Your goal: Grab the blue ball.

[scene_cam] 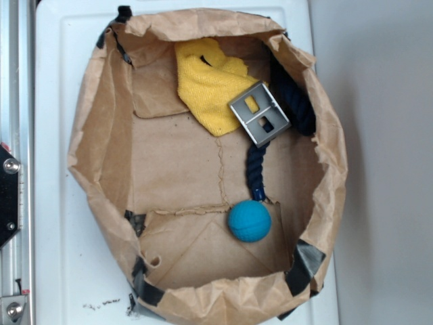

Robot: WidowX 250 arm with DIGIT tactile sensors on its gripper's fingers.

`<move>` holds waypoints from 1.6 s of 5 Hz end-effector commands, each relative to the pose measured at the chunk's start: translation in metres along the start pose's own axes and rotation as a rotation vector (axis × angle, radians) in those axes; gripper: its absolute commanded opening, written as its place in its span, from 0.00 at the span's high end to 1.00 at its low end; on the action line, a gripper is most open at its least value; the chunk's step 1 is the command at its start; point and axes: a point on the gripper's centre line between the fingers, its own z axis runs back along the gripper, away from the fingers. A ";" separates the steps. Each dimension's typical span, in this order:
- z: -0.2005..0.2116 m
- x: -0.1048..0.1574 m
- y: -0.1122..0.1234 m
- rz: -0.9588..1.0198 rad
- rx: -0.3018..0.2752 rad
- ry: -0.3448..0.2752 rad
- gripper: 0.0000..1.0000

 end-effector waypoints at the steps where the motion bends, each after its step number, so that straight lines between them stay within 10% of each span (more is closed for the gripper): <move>1: 0.000 0.000 0.000 0.000 0.000 0.000 0.00; 3: -0.004 0.026 -0.030 0.054 0.053 -0.012 0.00; 8: -0.070 0.141 0.044 0.246 -0.004 -0.138 0.00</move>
